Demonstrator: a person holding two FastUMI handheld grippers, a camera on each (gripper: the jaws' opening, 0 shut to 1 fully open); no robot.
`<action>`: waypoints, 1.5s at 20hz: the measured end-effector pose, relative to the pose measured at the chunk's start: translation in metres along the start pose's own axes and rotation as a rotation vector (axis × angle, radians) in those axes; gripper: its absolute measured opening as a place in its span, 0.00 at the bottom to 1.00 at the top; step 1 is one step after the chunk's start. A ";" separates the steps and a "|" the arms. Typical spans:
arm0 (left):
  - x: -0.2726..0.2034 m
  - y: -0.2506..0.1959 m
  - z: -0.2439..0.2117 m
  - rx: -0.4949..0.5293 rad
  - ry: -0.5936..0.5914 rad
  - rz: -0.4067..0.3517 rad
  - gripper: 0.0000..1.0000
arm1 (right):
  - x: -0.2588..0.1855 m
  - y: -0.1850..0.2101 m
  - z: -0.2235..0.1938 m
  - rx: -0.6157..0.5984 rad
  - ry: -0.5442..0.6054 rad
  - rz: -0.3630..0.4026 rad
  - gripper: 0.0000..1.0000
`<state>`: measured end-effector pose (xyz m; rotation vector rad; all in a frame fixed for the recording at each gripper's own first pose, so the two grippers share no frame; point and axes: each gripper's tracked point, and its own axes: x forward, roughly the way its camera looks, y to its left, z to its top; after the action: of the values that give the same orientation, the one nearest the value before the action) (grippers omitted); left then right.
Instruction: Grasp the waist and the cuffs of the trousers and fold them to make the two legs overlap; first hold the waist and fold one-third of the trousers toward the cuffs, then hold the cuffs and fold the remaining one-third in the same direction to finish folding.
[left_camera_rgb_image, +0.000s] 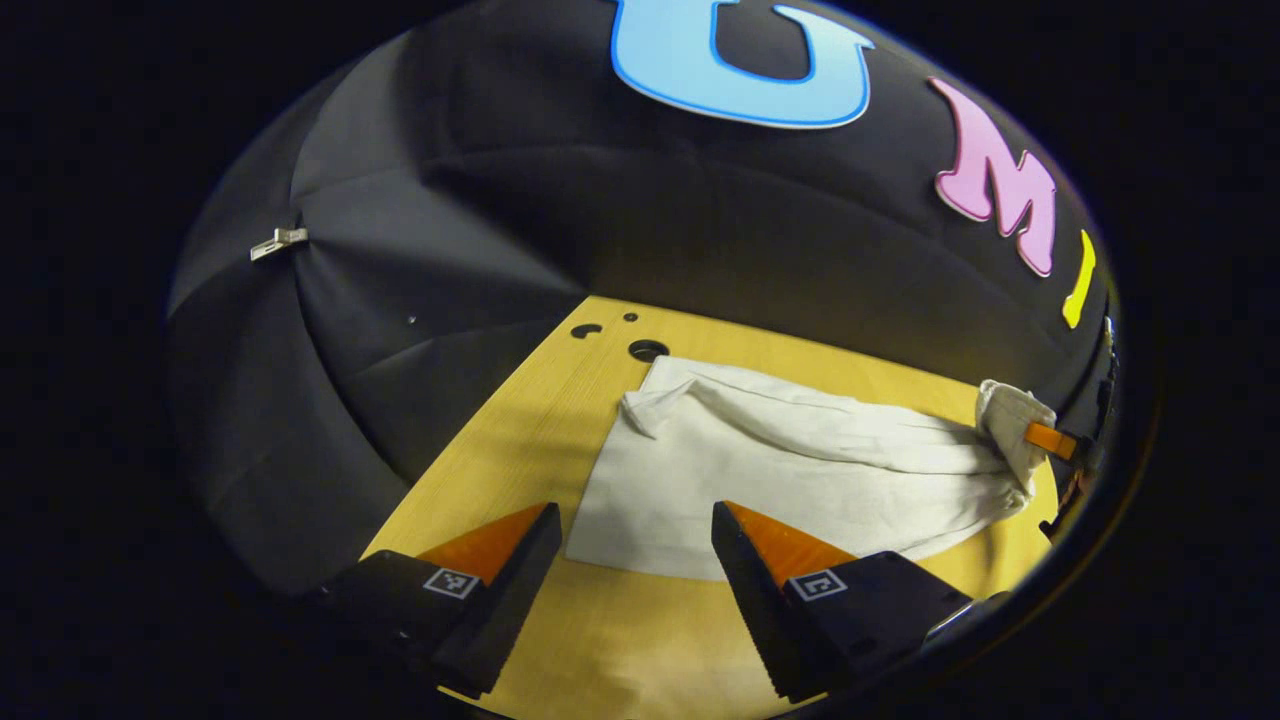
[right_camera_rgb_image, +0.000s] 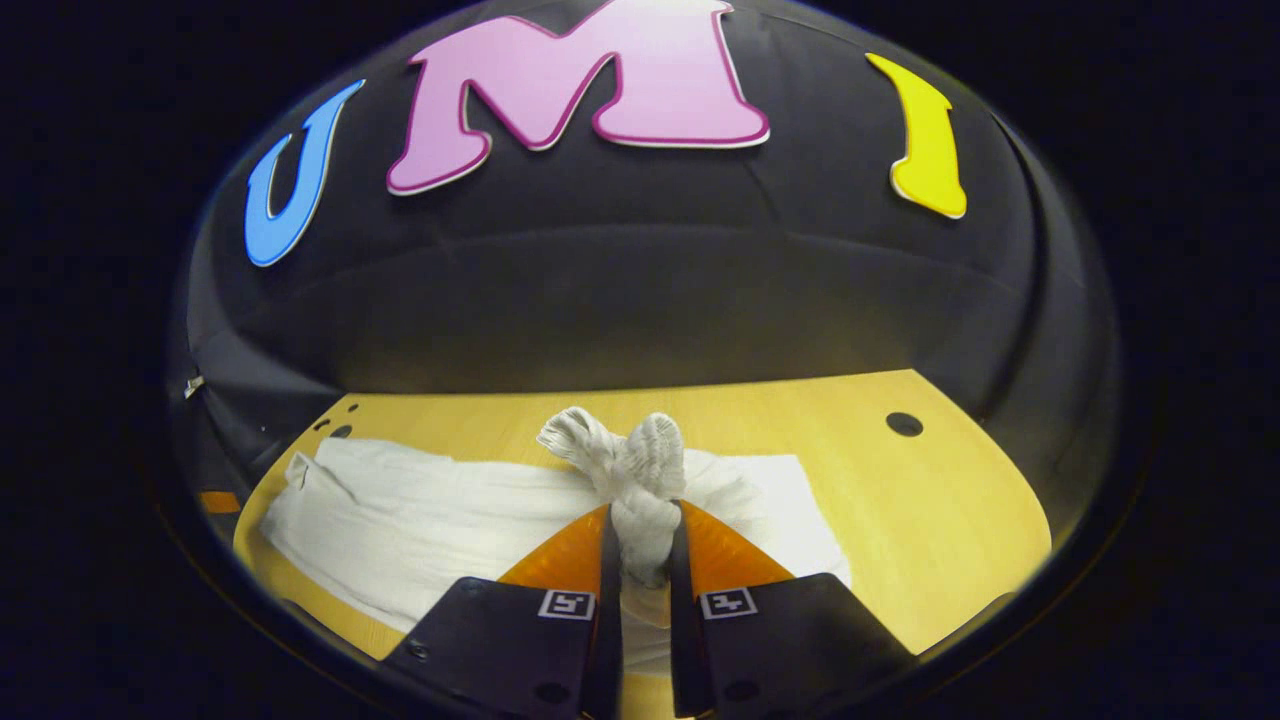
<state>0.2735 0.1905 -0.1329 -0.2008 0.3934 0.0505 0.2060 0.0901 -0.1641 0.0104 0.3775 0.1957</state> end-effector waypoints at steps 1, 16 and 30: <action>0.011 0.001 -0.001 -0.001 0.012 0.002 0.96 | -0.003 0.005 -0.005 0.001 0.018 0.012 0.29; 0.097 0.000 -0.015 0.179 0.141 0.086 0.97 | -0.159 -0.002 -0.007 -0.110 0.082 0.035 0.98; 0.095 -0.024 -0.027 0.179 0.201 -0.046 0.66 | -0.248 -0.019 -0.064 -0.012 0.206 -0.040 0.98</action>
<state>0.3530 0.1622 -0.1897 -0.0378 0.5909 -0.0509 -0.0399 0.0225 -0.1340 -0.0292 0.5815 0.1597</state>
